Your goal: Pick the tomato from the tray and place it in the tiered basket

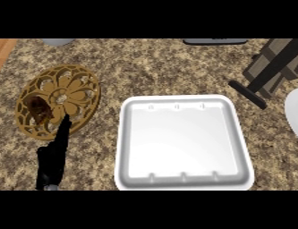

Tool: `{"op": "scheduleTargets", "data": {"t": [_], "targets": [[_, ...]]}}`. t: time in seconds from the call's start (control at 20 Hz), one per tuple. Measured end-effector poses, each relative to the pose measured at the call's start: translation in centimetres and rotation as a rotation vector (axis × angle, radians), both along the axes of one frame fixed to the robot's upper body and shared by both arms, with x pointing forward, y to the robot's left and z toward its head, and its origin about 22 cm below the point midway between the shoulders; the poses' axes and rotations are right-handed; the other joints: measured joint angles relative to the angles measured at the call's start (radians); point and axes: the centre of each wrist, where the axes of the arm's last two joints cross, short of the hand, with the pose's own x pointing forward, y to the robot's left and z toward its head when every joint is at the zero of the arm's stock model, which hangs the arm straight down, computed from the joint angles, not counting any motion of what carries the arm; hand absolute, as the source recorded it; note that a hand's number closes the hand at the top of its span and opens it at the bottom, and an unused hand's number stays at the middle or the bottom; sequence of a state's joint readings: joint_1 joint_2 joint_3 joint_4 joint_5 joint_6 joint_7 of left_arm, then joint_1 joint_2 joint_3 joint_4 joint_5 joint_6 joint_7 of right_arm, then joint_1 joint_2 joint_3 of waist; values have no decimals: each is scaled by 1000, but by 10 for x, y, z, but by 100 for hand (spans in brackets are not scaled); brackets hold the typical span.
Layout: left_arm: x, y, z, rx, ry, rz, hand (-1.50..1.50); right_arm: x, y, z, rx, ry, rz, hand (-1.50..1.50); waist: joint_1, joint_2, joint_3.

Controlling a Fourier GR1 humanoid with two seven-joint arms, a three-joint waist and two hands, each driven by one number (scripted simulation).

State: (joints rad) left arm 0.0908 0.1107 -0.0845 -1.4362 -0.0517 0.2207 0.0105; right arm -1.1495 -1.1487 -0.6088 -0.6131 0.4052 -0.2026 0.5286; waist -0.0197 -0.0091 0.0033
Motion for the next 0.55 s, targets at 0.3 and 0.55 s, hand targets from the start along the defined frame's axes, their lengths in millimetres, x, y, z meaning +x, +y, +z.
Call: {"op": "scheduleTargets", "data": {"t": [0.3,0.55], "targets": [[-6,6,-1,2,0,24,0,-85,-52,11,24,-10,-24,-150,-21,-4,1],[-11,13,-3,4,7,44,0,-146,-82,10,26,0,25,-150,-40,-8,2]]}}
